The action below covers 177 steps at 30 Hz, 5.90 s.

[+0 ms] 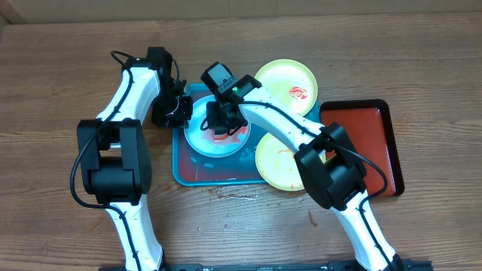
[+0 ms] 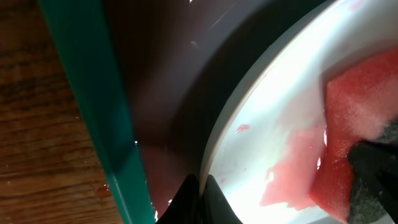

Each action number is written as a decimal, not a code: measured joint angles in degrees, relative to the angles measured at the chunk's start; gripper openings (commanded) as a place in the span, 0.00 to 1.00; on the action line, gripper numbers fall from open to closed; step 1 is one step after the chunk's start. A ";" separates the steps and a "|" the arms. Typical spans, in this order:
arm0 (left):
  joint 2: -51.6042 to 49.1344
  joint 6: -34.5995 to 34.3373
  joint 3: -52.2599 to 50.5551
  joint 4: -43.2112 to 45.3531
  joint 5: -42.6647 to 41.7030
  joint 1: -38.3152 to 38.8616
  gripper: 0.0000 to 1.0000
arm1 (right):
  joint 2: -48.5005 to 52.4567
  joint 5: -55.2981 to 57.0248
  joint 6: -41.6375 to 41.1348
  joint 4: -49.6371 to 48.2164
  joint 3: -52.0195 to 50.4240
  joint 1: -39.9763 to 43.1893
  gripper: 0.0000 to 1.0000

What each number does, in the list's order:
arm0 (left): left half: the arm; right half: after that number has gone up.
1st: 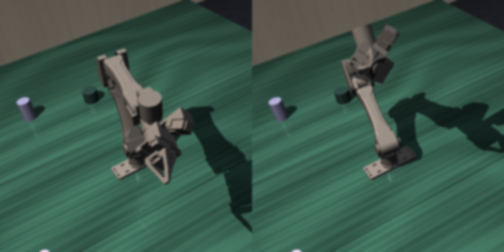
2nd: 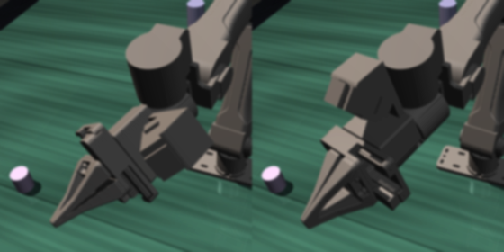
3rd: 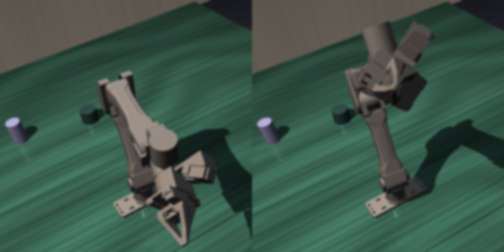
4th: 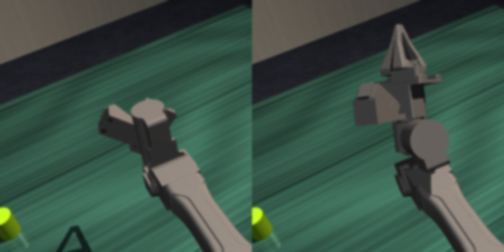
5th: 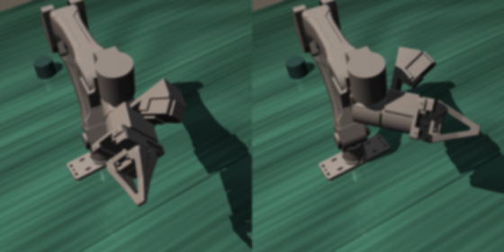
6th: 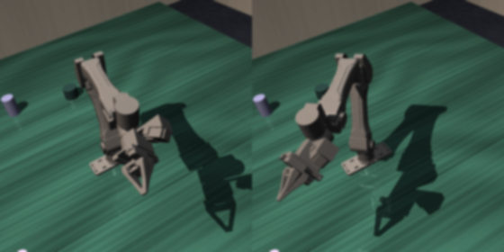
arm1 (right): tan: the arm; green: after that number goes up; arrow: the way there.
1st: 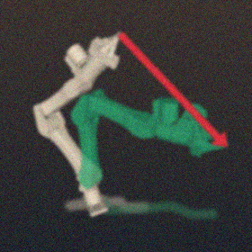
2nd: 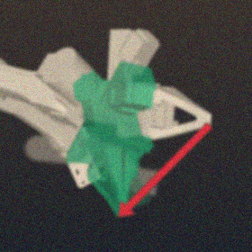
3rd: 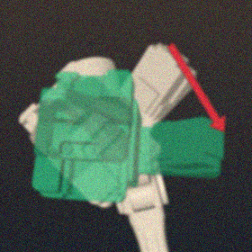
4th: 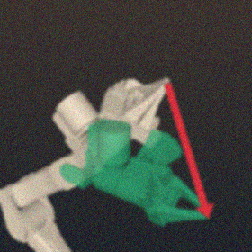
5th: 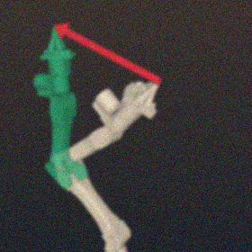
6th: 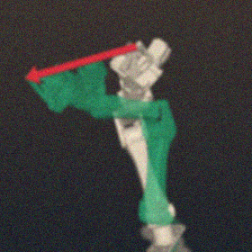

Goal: Clean dirty plates on tray and stack at the side
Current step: 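Scrub the white plate surface with the sponge in right gripper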

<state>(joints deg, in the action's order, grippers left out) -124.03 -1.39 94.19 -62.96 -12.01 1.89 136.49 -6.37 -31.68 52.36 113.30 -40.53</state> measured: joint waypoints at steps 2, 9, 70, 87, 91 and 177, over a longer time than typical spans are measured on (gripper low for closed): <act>0.00 0.00 0.00 0.00 -0.24 0.02 0.04 | 0.00 2.82 -0.72 1.16 0.35 -0.42 0.04; 0.00 0.00 0.00 0.22 -1.44 0.39 0.04 | 0.00 11.63 -2.21 4.04 0.83 -1.05 0.04; 0.00 -0.17 -0.72 -1.11 -6.62 -0.48 0.04 | 3.17 4.68 8.09 18.18 6.27 -1.16 0.04; 0.28 -2.34 -1.90 3.93 -7.37 -0.50 0.04 | 3.17 13.92 2.99 14.03 6.32 1.33 0.04; 1.16 -4.68 -4.94 8.68 -7.93 -0.50 0.11 | 3.17 10.97 2.36 12.09 6.21 3.13 0.04; 1.99 1.36 -7.96 8.13 -4.35 -3.39 0.04 | 3.30 15.37 14.16 -3.19 5.07 0.72 0.04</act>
<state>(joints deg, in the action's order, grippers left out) -122.04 -0.03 86.24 -54.83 -16.36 -1.50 139.79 8.99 -17.52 49.17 118.37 -39.81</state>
